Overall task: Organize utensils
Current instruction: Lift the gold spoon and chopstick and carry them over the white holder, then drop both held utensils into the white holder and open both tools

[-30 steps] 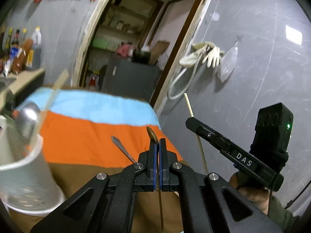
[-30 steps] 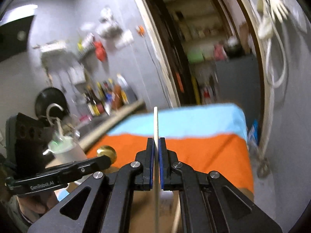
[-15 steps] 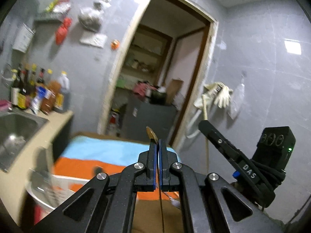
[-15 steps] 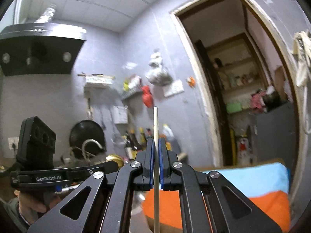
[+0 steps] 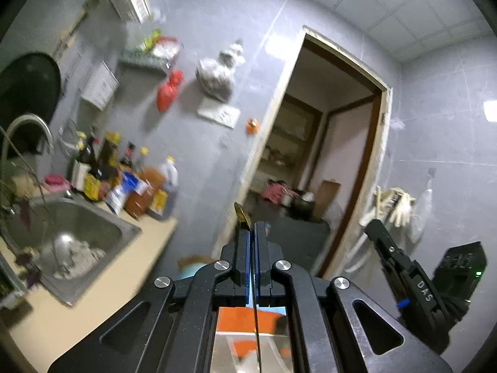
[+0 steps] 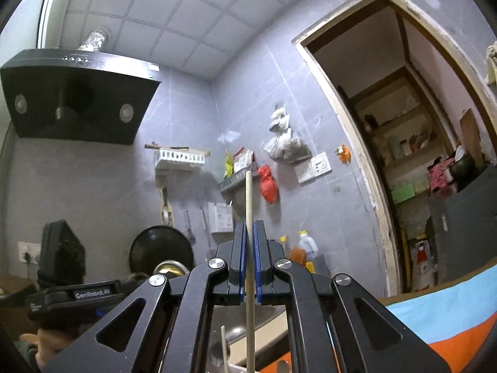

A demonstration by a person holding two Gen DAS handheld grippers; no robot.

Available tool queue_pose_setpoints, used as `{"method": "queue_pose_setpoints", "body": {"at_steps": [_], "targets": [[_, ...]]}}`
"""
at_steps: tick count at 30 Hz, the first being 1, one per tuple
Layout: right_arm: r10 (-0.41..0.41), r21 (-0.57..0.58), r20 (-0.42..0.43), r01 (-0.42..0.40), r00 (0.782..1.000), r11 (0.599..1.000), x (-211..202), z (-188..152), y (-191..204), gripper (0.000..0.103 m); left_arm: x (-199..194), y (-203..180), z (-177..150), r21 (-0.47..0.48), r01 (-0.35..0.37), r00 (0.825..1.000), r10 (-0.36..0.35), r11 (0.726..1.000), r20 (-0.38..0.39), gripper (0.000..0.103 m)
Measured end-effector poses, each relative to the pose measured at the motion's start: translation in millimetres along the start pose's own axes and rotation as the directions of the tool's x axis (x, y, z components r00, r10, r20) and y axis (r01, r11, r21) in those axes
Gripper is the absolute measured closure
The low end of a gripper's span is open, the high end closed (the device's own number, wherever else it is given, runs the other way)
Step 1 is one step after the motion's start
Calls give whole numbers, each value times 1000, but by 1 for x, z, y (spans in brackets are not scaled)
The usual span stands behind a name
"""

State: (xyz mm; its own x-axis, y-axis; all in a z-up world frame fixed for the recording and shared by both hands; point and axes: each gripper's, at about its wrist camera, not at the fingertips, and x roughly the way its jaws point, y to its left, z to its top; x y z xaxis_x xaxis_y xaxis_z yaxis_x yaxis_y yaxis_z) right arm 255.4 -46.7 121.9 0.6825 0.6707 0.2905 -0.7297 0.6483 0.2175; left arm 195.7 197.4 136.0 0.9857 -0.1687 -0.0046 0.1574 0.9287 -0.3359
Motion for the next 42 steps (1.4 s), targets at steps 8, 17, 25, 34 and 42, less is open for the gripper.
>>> {"method": "queue_pose_setpoints", "body": {"at_steps": [8,17,25,34,42], "targets": [[-176,-52,12,176,984,983,14,-26,1,100,13,14,-25,68,-53,998,50,996,40,103],[-257,-37,-29,256,966,966,23,-44,-16,100,20,18,-56,86,-110,993,105,990,60,103],[-262,-70,-72,257,962,964,26,-56,-15,100,17,9,-67,138,-98,995,92,986,46,103],[-242,-93,-149,230,959,969,21,-60,-16,100,13,9,-74,121,-38,999,43,992,-33,103],[-201,-116,-227,179,953,977,8,-59,-13,97,11,10,-76,71,9,993,0,997,-121,98]]}}
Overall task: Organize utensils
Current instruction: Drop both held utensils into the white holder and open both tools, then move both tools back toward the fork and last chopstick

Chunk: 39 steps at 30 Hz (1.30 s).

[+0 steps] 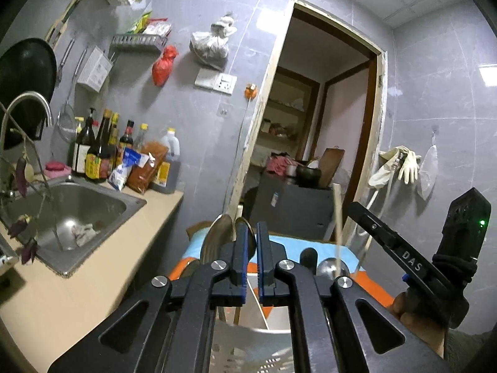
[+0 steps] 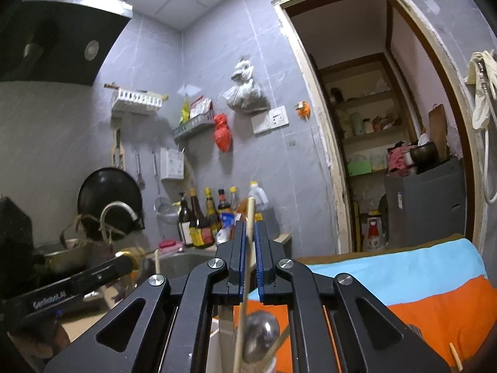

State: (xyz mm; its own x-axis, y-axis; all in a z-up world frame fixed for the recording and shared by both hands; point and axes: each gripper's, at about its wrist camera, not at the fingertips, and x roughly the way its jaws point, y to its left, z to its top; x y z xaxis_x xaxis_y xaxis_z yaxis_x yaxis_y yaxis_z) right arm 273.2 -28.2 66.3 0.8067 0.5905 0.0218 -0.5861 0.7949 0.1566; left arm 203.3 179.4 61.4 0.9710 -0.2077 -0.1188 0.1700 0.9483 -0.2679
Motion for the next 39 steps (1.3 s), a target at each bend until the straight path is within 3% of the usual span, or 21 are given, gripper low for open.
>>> {"method": "queue_pose_setpoints", "body": {"at_steps": [2,4,6,8,11,13,15,17,19,20,21,23,27,34,39], "targets": [[8,-12,-11,-9,1000,1000,-5,1,0,95,-2,-1,1,-5,3,1000,-3,1000,-5,91],[15,-21,-19,-15,1000,1000,-10,2,0,93,-5,-2,3,-11,1,1000,-1,1000,-8,74],[17,-28,-25,-18,1000,999,-16,5,-1,83,-9,-4,5,-22,8,1000,-8,1000,-3,69],[18,-33,-31,-19,999,999,-22,8,-4,82,-12,-8,9,-26,13,1000,-13,1000,-5,65],[6,-41,-37,-8,999,999,-34,14,-10,79,-17,-18,15,-19,7,1000,-7,1000,-5,43],[0,-43,-35,-1,999,999,-43,18,-14,70,-21,-27,17,-8,14,1000,-14,1000,7,30],[-15,-43,-19,14,1000,999,-54,24,-19,52,-24,-40,21,17,15,1000,-16,1000,11,23],[-29,-48,-12,29,1000,998,-65,29,-25,49,-25,-53,22,42,9,1000,-9,999,13,16],[-47,-57,-1,47,999,997,-77,35,-30,36,-26,-64,23,65,-2,1000,0,998,20,8],[-55,-60,10,55,998,997,-84,37,-33,23,-26,-71,23,75,-12,1000,10,997,27,7],[-64,-67,23,65,998,996,-91,40,-35,18,-26,-77,22,81,-20,999,17,997,33,5],[-83,-88,39,86,996,992,-104,45,-38,16,-25,-89,21,93,-26,999,22,995,43,3],[-116,-113,76,124,990,986,-133,55,-47,2,-19,-113,15,127,-9,999,4,992,34,3],[-172,-166,110,189,979,968,-173,64,-64,0,-8,-150,0,161,55,998,-55,985,-7,3],[-243,-194,79,254,967,947,-195,56,-83,0,6,-171,-17,160,99,994,-90,982,-62,3]]}}
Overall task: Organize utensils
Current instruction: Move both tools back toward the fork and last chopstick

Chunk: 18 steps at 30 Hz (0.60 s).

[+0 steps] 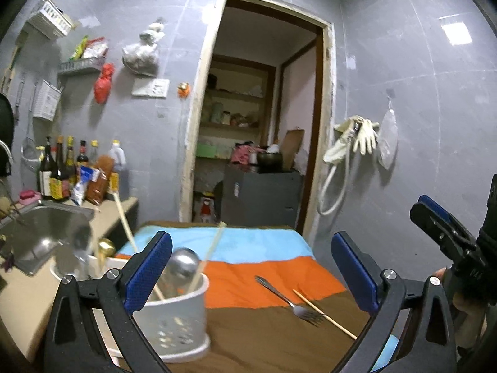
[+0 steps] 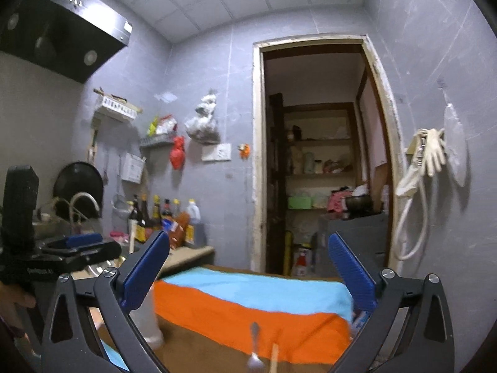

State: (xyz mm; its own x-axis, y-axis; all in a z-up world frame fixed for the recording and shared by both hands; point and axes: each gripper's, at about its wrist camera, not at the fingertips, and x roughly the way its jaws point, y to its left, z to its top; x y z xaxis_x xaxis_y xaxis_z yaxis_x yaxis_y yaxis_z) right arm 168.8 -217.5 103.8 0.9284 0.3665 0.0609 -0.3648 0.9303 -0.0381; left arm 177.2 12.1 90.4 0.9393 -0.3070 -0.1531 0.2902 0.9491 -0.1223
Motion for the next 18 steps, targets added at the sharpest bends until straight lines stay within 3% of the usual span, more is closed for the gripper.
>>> {"method": "queue_pose_setpoints", "body": {"at_steps": [5,8,13,18], "targets": [[-66,-23,-112,64,992,998,-9,-23,-22,0,19,-18,-14,5,34,998,-33,999,-51,3],[-88,-24,-215,85,973,996,-7,-41,-34,0,32,-31,-23,4,60,994,-60,998,-93,3],[-71,-4,-374,75,925,997,0,-74,-46,0,57,-45,-36,-10,94,980,-94,996,-176,3],[-6,12,-522,14,853,1000,15,-100,-47,0,90,-46,-46,-39,78,953,-86,996,-289,3]]}}
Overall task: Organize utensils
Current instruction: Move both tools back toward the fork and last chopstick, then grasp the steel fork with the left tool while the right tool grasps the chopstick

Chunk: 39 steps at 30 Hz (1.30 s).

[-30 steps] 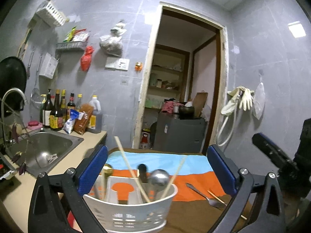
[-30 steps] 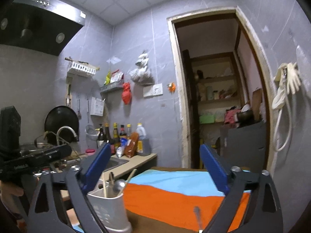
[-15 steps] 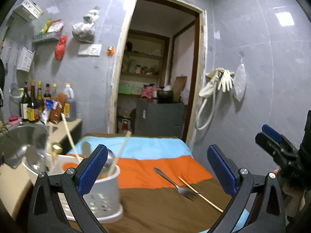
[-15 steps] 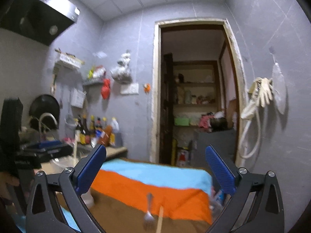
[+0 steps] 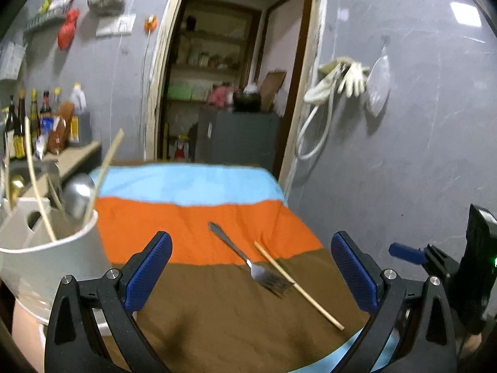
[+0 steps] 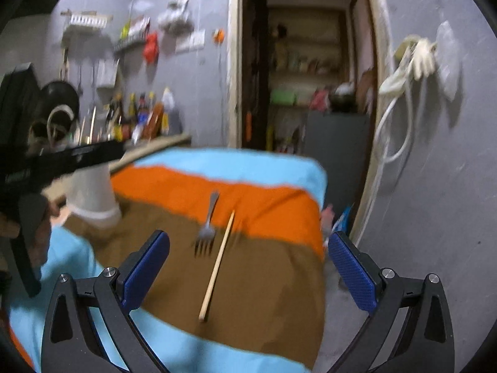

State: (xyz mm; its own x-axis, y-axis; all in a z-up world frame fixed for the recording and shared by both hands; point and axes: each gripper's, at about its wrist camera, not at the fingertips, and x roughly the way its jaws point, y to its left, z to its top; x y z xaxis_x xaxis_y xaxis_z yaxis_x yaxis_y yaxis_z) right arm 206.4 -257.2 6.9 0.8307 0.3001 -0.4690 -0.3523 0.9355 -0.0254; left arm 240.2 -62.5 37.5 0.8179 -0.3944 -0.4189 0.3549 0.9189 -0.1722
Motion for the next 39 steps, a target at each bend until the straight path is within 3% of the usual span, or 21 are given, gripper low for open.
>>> {"method": "queue_pose_setpoints", "body": {"at_steps": [4,10,12,14,16,20,25,32,35,39], "targets": [[40,2,-104,-40,994,999,19,-8,-1,3,29,8,0,-39,5,994,-10,999,-107,3],[99,26,-220,-95,971,995,44,-13,-2,41,70,25,-1,-125,20,972,-49,992,-230,5],[117,23,-251,-115,961,993,53,-15,0,48,83,32,-3,-161,29,961,-72,987,-265,13],[128,11,-281,-130,951,992,60,-16,3,53,99,39,-4,-196,37,948,-97,980,-303,28],[121,-2,-308,-128,944,992,69,-16,6,57,110,47,-5,-226,37,936,-113,973,-334,33],[98,-34,-321,-115,942,993,79,-11,7,58,126,58,-7,-287,57,918,-163,956,-361,40],[46,-85,-319,-77,947,993,96,-3,6,60,130,68,-4,-303,65,912,-180,951,-368,52],[49,-71,-323,-76,945,995,118,7,-8,77,145,72,-3,-309,51,901,-177,950,-396,68],[26,-58,-321,-47,947,997,126,7,-19,93,153,70,0,-312,55,893,-186,949,-409,69],[45,-18,-316,-53,948,998,129,8,-27,99,167,63,4,-284,64,880,-188,957,-435,69]]}}
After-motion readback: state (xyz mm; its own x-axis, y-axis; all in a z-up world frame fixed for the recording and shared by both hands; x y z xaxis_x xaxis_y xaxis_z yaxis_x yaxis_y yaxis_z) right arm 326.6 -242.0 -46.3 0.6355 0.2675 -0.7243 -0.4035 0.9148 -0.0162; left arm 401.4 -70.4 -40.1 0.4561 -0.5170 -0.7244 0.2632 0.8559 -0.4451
